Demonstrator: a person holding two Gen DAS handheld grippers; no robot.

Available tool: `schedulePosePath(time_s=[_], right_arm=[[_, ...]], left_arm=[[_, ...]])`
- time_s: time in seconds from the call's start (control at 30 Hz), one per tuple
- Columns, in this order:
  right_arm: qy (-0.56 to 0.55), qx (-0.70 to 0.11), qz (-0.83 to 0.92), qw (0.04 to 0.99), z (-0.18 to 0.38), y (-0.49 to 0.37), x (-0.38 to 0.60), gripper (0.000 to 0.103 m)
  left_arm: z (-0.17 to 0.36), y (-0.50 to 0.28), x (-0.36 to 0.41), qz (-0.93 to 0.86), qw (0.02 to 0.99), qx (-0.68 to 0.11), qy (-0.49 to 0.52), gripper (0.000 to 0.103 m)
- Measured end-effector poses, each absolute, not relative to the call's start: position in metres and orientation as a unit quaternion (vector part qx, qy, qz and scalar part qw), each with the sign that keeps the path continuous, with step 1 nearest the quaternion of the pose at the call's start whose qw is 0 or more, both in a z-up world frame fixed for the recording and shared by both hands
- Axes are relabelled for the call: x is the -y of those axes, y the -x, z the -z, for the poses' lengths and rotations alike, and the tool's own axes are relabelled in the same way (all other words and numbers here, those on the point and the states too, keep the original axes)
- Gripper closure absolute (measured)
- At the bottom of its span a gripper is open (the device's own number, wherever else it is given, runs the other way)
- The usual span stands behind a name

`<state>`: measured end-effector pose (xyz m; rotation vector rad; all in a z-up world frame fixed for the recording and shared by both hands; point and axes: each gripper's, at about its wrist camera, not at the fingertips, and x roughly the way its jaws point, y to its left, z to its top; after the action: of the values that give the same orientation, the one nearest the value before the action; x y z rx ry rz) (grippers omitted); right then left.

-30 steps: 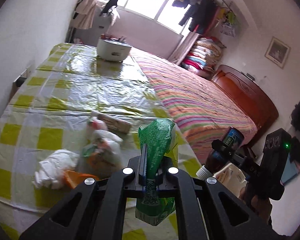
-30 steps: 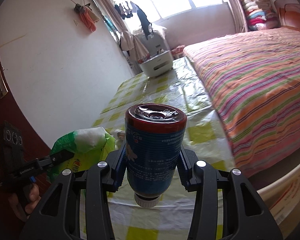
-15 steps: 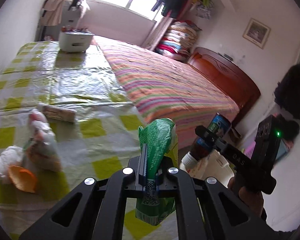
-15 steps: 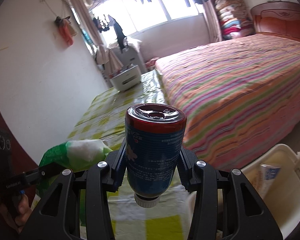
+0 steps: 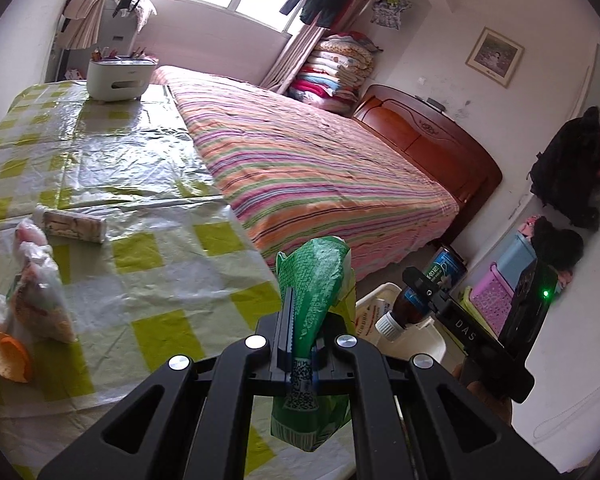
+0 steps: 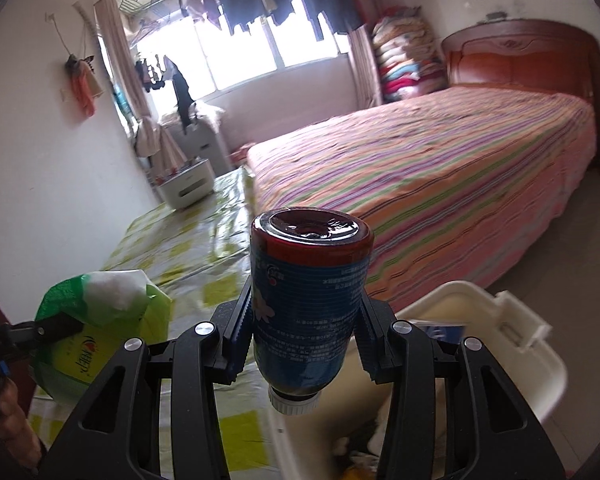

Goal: Collect trash
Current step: 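Carry the green bag toward the bin while the right gripper carries the blue bottle, then open both grippers over the cream bin, dropping the bag and bottle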

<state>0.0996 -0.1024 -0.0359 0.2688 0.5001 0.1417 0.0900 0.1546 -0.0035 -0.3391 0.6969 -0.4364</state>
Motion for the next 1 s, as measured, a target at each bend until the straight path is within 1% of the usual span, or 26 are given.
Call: schedulePosePath(time_s=[0.13, 0.23, 0.33, 0.37, 0.47, 0.63, 0.7, 0.8, 0.83, 1.0], right_arm=[[-0.125, -0.238, -0.052, 0.962, 0.036, -0.092, 0.102, 0.058], [-0.137, -0.236, -0.047, 0.961, 0.036, -0.088, 0.102, 0.055], [-0.150, -0.234, -0.043, 0.960, 0.037, -0.088, 0.105, 0.055], [-0.153, -0.230, -0.042, 0.960, 0.037, -0.087, 0.107, 0.054], [-0.162, -0.215, -0.035, 0.962, 0.032, -0.080, 0.113, 0.046], [-0.176, -0.196, -0.034, 0.964, 0.026, -0.071, 0.118, 0.046], [-0.187, -0.176, -0.027, 0.966, 0.022, -0.064, 0.125, 0.046], [-0.208, -0.148, -0.017, 0.967, 0.015, -0.053, 0.138, 0.044], [-0.216, -0.139, -0.012, 0.966, 0.014, -0.050, 0.144, 0.042], [-0.244, -0.128, -0.001, 0.961, 0.016, -0.048, 0.159, 0.039]], left_arm=[[0.003, -0.091, -0.146, 0.217, 0.901, -0.339, 0.160, 0.098], [0.001, -0.092, -0.138, 0.222, 0.900, -0.340, 0.158, 0.098], [0.000, -0.092, -0.131, 0.226, 0.899, -0.341, 0.155, 0.098], [0.001, -0.093, -0.128, 0.227, 0.899, -0.341, 0.152, 0.098], [0.000, -0.093, -0.122, 0.232, 0.898, -0.343, 0.148, 0.098], [0.000, -0.095, -0.112, 0.239, 0.895, -0.347, 0.148, 0.098], [0.000, -0.096, -0.109, 0.244, 0.893, -0.348, 0.148, 0.098], [0.000, -0.097, -0.103, 0.250, 0.891, -0.348, 0.147, 0.098], [0.000, -0.098, -0.100, 0.253, 0.890, -0.349, 0.147, 0.098], [0.000, -0.100, -0.088, 0.262, 0.886, -0.352, 0.147, 0.098]])
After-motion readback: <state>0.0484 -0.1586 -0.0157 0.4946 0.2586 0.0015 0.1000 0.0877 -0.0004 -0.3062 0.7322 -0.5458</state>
